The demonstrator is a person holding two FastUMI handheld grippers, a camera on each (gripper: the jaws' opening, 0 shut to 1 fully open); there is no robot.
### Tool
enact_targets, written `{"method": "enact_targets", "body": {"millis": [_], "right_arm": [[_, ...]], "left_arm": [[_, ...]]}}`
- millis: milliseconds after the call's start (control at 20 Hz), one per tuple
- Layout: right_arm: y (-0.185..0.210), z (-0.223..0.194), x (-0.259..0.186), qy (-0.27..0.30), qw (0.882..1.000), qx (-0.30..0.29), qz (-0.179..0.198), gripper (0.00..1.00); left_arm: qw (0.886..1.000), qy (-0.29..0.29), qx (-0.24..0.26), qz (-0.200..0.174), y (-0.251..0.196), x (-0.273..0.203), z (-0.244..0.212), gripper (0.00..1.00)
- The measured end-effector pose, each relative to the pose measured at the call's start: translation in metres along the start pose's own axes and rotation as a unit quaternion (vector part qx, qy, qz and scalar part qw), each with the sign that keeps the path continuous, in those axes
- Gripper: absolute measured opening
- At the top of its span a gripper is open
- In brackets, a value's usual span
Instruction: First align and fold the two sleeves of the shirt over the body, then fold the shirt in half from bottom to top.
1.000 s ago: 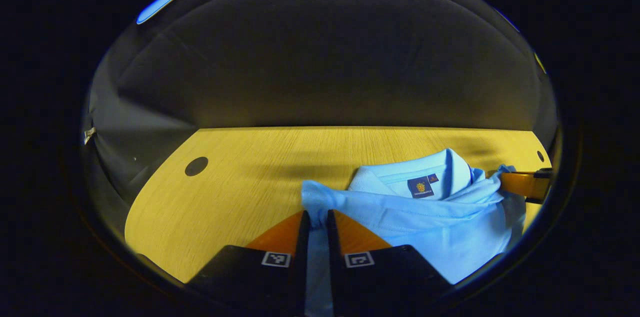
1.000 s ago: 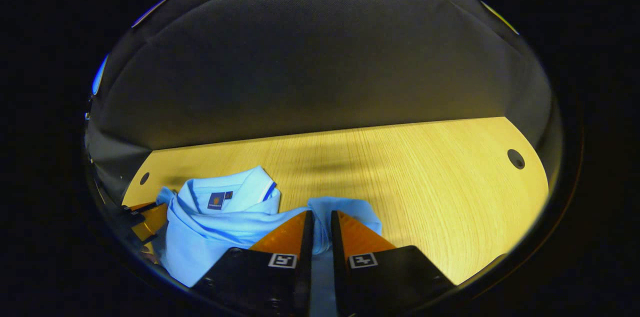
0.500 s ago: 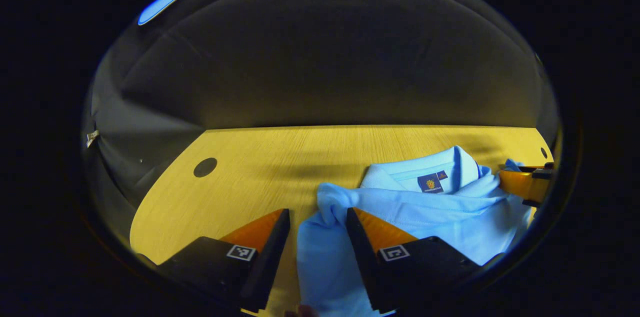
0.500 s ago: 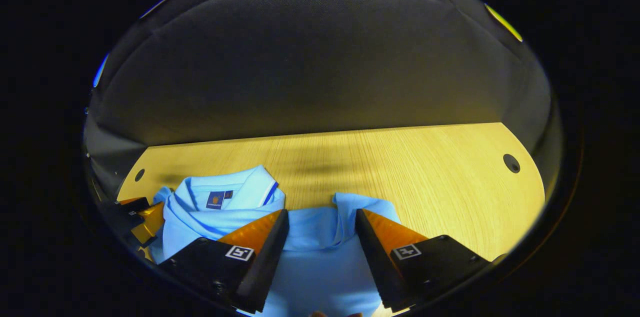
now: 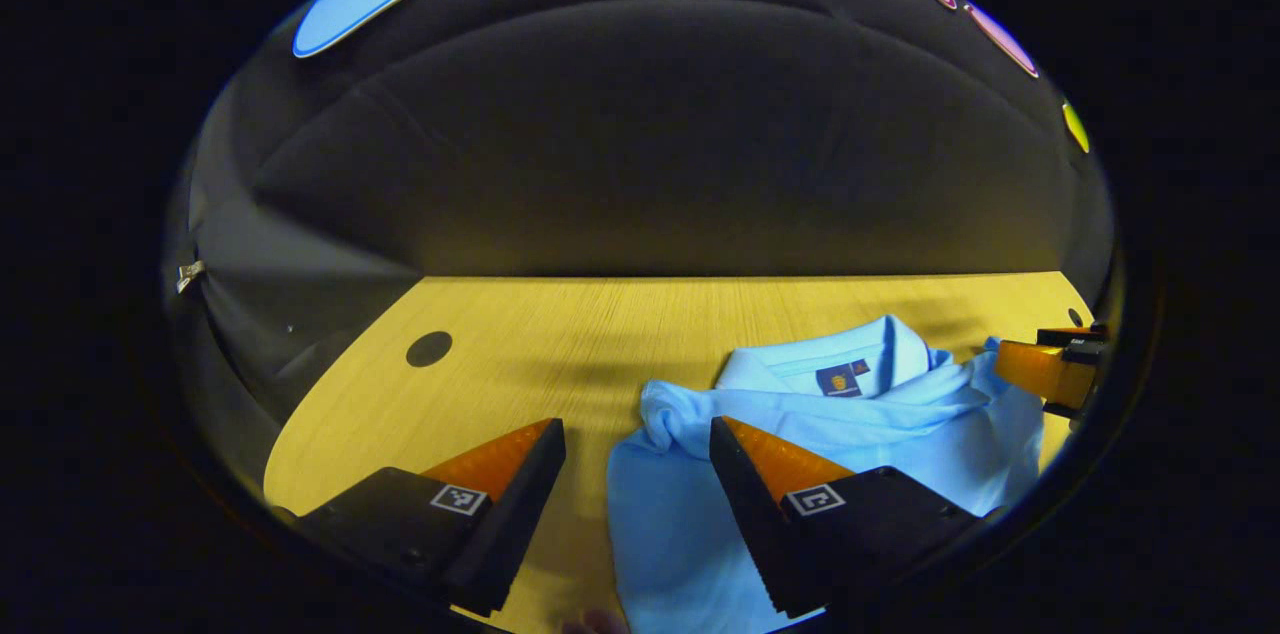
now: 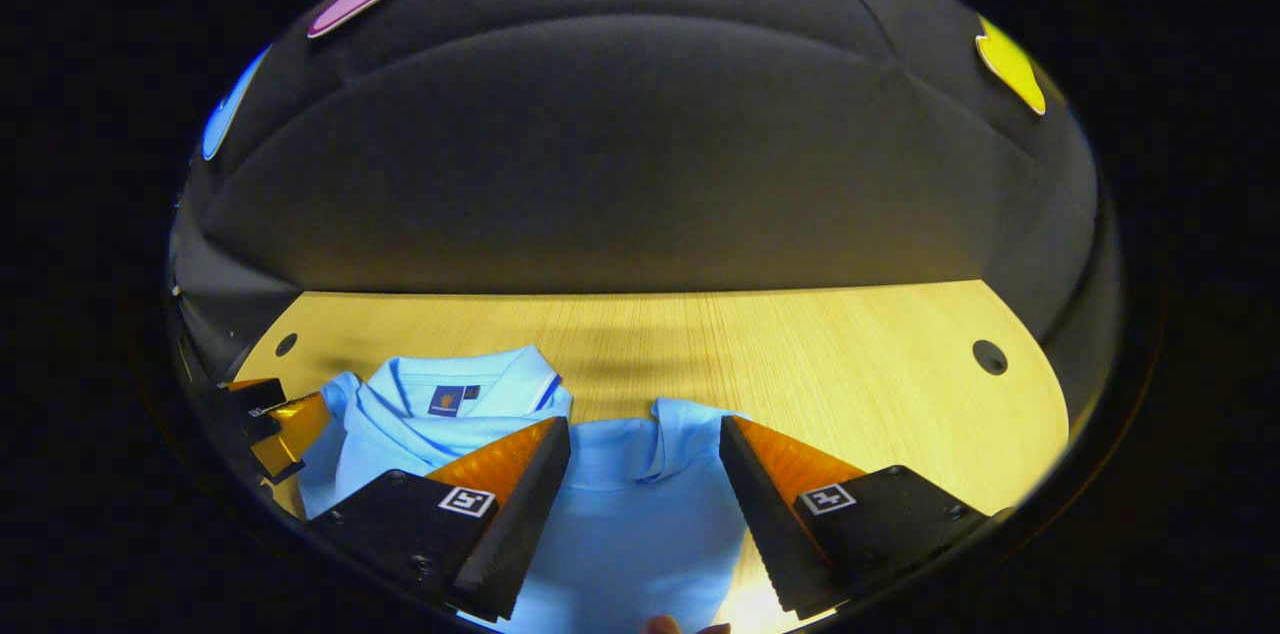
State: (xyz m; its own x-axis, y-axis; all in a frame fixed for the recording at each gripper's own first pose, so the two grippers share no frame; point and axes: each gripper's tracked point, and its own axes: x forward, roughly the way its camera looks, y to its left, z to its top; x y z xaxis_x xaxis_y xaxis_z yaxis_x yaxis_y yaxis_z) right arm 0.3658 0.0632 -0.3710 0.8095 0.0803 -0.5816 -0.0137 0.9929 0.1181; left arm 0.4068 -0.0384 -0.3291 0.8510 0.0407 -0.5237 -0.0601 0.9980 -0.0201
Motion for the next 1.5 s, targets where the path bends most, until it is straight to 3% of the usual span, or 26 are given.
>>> {"method": "enact_targets", "body": {"millis": [300,650,750,950,1300,1500], "right_arm": [[0.006,0.023,-0.059,-0.040,0.999,0.009,0.002,0.94],[0.002,0.046,-0.150,-0.088,0.996,0.002,-0.006,0.94],[0.007,0.048,-0.187,-0.104,0.995,0.005,-0.001,0.94],[0.012,0.050,-0.250,-0.126,0.992,0.003,0.014,0.94],[0.018,0.052,-0.338,-0.166,0.984,-0.038,0.047,0.94],[0.022,0.049,-0.384,-0.182,0.980,-0.048,0.056,0.94]], "left_arm": [[0.998,-0.056,-0.011,-0.007,0.003,-0.068,0.029,0.93],[0.992,-0.125,-0.019,-0.014,0.011,-0.185,0.061,0.93],[0.990,-0.137,-0.016,-0.018,0.011,-0.236,0.058,0.93],[0.990,-0.139,-0.025,-0.025,0.011,-0.293,0.048,0.93],[0.985,-0.168,-0.007,-0.036,0.013,-0.373,0.050,0.93],[0.983,-0.174,0.009,-0.060,0.001,-0.413,0.044,0.93]]}}
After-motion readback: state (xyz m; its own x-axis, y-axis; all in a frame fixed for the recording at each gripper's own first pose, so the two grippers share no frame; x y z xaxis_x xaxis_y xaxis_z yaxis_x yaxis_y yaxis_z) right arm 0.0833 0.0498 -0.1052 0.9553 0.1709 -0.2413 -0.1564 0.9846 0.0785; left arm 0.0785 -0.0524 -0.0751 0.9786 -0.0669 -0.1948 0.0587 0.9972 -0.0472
